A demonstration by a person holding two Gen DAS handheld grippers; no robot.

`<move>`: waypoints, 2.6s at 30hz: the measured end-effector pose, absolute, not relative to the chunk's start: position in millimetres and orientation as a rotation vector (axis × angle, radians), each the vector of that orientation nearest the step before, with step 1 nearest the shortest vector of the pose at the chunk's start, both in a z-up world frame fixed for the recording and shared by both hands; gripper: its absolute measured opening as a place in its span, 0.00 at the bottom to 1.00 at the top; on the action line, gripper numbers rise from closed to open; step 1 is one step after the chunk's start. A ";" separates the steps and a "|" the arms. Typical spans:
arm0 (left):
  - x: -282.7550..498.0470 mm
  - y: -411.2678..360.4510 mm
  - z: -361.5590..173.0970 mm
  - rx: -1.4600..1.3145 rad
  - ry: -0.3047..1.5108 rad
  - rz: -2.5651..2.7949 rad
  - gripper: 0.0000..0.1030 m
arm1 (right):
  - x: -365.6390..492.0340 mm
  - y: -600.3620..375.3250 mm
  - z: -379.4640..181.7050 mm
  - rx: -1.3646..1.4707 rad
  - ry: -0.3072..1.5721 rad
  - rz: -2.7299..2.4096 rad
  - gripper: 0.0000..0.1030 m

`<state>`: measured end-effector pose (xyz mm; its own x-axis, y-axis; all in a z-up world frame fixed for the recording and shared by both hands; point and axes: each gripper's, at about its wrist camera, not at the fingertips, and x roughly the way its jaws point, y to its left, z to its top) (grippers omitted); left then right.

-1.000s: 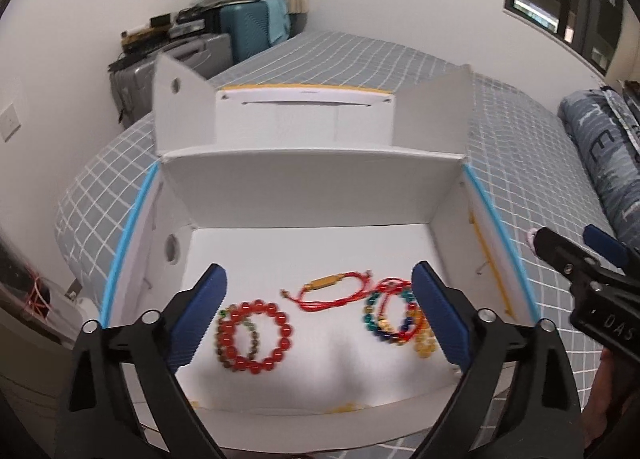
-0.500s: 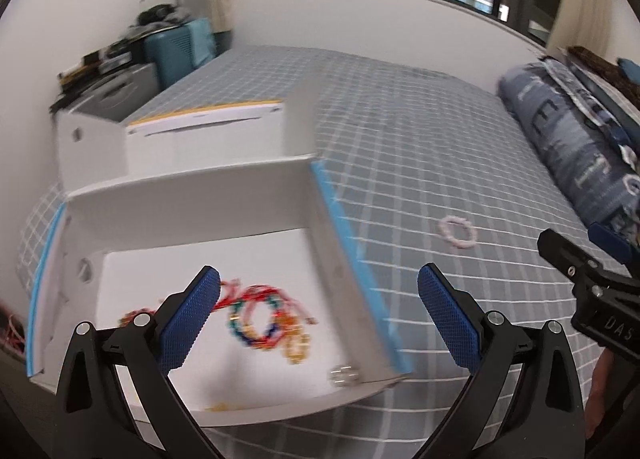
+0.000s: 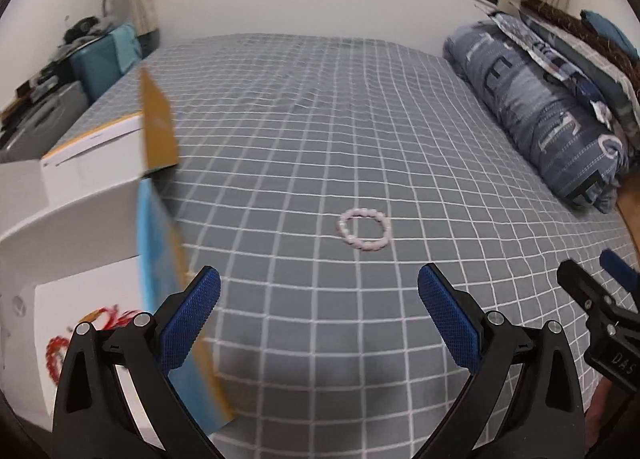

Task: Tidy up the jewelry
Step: 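Move the left tool over the pale pink bead bracelet on the bed, then close the left tool on the pale pink bead bracelet and lift it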

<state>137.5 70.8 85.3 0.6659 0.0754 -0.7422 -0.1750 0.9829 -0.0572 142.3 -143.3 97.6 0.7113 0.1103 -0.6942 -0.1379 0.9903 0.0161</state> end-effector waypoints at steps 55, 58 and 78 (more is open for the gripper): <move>280.2 60.0 -50.0 -0.070 0.976 0.197 0.09 | 237.4 -194.2 -19.7 -0.014 0.867 0.104 0.93; 276.2 56.5 -47.3 -0.077 0.979 0.190 0.09 | 235.1 -193.1 -15.9 -0.015 0.860 0.107 0.93; 239.0 37.9 -2.9 -0.111 0.934 0.097 0.09 | 212.0 -185.1 19.8 -0.028 0.799 0.115 0.93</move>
